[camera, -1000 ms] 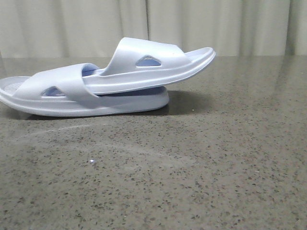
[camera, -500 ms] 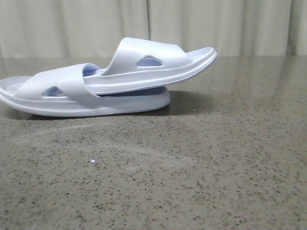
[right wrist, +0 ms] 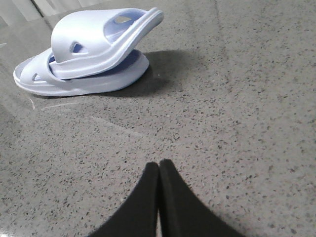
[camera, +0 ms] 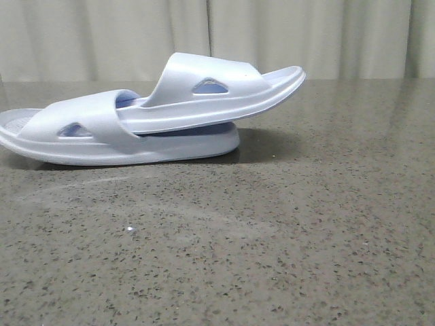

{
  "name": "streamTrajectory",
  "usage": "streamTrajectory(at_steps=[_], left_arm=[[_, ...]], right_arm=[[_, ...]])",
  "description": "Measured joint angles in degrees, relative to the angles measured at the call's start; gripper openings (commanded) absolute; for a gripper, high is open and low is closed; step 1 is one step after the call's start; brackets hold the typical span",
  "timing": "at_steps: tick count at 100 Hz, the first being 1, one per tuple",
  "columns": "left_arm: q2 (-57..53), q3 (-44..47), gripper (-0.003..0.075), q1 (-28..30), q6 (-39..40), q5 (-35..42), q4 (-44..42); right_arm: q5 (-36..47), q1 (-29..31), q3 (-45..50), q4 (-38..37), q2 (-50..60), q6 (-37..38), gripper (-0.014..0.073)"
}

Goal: Insert blue slippers together front up

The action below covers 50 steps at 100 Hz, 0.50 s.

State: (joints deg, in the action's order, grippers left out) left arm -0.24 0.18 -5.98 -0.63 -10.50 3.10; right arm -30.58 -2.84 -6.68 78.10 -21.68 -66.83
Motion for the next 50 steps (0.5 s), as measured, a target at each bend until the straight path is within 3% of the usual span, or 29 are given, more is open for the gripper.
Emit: streamTrajectory(at_steps=[50], left_arm=[[0.00, 0.00, 0.0015, 0.79, 0.09, -2.10, 3.38]], right_arm=[[0.00, 0.00, 0.00, 0.00, 0.00, -0.13, -0.0079]])
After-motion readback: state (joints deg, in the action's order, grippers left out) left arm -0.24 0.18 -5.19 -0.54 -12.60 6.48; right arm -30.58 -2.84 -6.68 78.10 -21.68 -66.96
